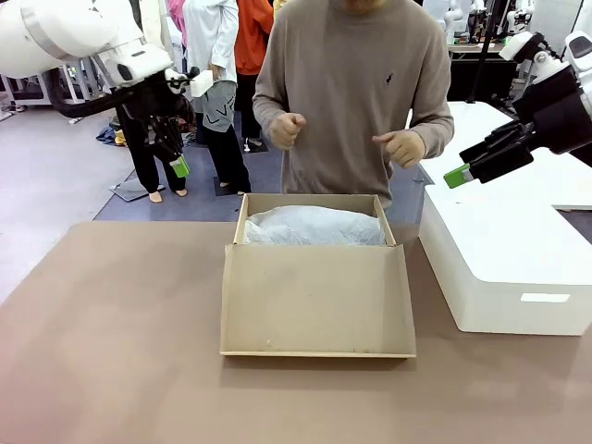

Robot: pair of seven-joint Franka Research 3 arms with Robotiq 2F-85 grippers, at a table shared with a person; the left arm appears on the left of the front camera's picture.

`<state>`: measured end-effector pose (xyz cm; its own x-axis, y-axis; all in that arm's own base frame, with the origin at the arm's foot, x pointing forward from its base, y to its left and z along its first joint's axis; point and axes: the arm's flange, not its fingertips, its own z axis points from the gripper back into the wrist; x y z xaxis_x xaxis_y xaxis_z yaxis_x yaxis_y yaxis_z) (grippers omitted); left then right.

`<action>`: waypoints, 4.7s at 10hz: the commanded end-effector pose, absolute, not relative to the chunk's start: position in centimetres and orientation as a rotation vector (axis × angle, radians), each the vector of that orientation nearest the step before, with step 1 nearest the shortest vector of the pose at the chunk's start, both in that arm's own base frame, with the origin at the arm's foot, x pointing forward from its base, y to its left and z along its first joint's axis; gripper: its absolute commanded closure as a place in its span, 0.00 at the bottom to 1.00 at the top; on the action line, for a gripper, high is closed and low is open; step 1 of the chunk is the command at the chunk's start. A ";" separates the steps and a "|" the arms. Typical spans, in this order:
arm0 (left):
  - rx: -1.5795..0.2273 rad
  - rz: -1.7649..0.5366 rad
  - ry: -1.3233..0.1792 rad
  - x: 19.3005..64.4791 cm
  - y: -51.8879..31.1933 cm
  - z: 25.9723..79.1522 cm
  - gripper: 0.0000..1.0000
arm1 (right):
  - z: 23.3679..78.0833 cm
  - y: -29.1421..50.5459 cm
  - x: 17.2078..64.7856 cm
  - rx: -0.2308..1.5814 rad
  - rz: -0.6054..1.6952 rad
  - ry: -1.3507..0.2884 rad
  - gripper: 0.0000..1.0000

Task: Pack the shoes into the box.
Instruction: Close the Shoes Box.

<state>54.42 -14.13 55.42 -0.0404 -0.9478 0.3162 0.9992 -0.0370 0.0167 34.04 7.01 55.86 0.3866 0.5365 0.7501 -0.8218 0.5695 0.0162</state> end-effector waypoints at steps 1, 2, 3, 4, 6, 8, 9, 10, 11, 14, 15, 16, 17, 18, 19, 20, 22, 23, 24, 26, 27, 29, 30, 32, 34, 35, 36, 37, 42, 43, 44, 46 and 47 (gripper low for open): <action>-0.315 -1.736 -0.255 55.3 -12.3 55.8 1.00 | 55.8 7.0 34.1 0.425 0.896 -0.776 0.00; -0.320 -1.784 -0.257 55.4 -11.7 55.7 1.00 | 55.8 7.0 34.1 0.425 0.896 -0.776 0.00; -0.330 -1.749 -0.245 55.8 -11.4 55.5 1.00 | 55.8 7.0 34.1 0.425 0.896 -0.776 0.00; -0.307 -1.610 -0.218 56.2 -11.5 55.2 1.00 | 55.8 7.0 34.1 0.425 0.896 -0.776 0.00; -0.305 -1.744 -0.245 55.1 -11.8 55.1 1.00 | 55.8 7.0 34.1 0.425 0.896 -0.776 0.00; -0.305 -1.744 -0.245 55.1 -11.8 55.1 1.00 | 55.8 7.0 34.1 0.425 0.896 -0.776 0.00; -0.305 -1.744 -0.245 55.1 -11.8 55.1 1.00 | 55.8 7.0 34.1 0.425 0.896 -0.776 0.00; -0.309 -1.729 -0.237 55.3 -12.2 54.9 1.00 | 55.8 7.0 34.1 0.425 0.896 -0.776 0.00; -0.348 -1.737 -0.257 55.9 -12.2 53.6 1.00 | 55.8 7.0 34.1 0.425 0.896 -0.776 0.00; -0.445 -1.721 -0.292 55.6 -11.5 48.4 1.00 | 55.8 7.0 34.1 0.425 0.896 -0.776 0.00; -0.470 -1.715 -0.309 55.2 -11.3 47.0 1.00 | 55.8 7.0 34.1 0.425 0.896 -0.776 0.00; -0.493 -1.699 -0.332 54.8 -11.0 45.8 1.00 | 55.8 7.0 34.1 0.425 0.896 -0.776 0.00; -0.516 -1.680 -0.354 54.4 -10.9 44.4 1.00 | 55.8 7.0 34.1 0.425 0.896 -0.776 0.00; -0.545 -1.657 -0.375 54.1 -11.0 43.3 1.00 | 55.8 7.0 34.1 0.425 0.896 -0.776 0.00; -0.565 -1.636 -0.379 53.9 -11.1 42.3 1.00 | 55.8 7.0 34.1 0.425 0.896 -0.776 0.00; -0.580 -1.622 -0.376 53.8 -11.1 41.6 1.00 | 55.8 7.0 34.1 0.425 0.896 -0.776 0.00; -0.572 -1.605 -0.361 54.0 -10.8 41.6 1.00 | 55.8 7.0 34.1 0.425 0.896 -0.776 0.00; -0.577 -1.611 -0.333 54.3 -11.4 41.4 1.00 | 55.8 7.0 34.1 0.425 0.896 -0.776 0.00; -0.577 -1.611 -0.333 54.3 -11.4 41.4 1.00 | 55.8 7.0 34.1 0.425 0.896 -0.776 0.00; -0.577 -1.611 -0.333 54.3 -11.4 41.4 1.00 | 55.8 7.0 34.1 0.425 0.896 -0.776 0.00; -0.577 -1.611 -0.333 54.3 -11.4 41.4 1.00 | 55.8 7.0 34.1 0.425 0.896 -0.776 0.00; -0.595 -1.624 -0.335 55.0 -11.6 40.4 1.00 | 55.8 7.0 34.1 0.425 0.896 -0.776 0.00; -0.636 -1.625 -0.332 55.4 -11.9 39.2 1.00 | 55.8 7.0 34.1 0.425 0.896 -0.776 0.00; -0.703 -1.610 -0.335 55.8 -12.0 37.8 1.00 | 55.8 7.0 34.1 0.425 0.896 -0.776 0.00; -0.769 -1.586 -0.326 56.0 -12.0 36.1 1.00 | 55.8 7.0 34.1 0.425 0.896 -0.776 0.00; -0.798 -1.573 -0.323 56.0 -12.1 35.2 1.00 | 55.8 7.0 34.1 0.425 0.896 -0.776 0.00; -0.819 -1.564 -0.323 56.0 -12.2 34.5 1.00 | 55.8 7.0 34.1 0.425 0.896 -0.776 0.00; -0.839 -1.559 -0.321 56.0 -12.4 33.8 1.00 | 55.8 7.0 34.1 0.425 0.896 -0.776 0.00; -0.915 -1.557 -0.294 55.9 -14.2 31.2 1.00 | 55.8 7.0 34.1 0.425 0.896 -0.776 0.00; -0.929 -1.558 -0.284 55.8 -14.5 30.7 1.00 | 55.8 7.0 34.1 0.425 0.896 -0.776 0.00; -0.937 -1.559 -0.279 55.8 -14.7 30.5 1.00 | 55.8 7.0 34.1 0.425 0.896 -0.776 0.00; -0.957 -1.559 -0.272 55.7 -15.2 30.0 1.00 | 55.8 7.0 34.1 0.425 0.896 -0.776 0.00; -0.973 -1.558 -0.272 55.6 -15.5 29.6 1.00 | 55.8 7.0 34.1 0.425 0.896 -0.776 0.00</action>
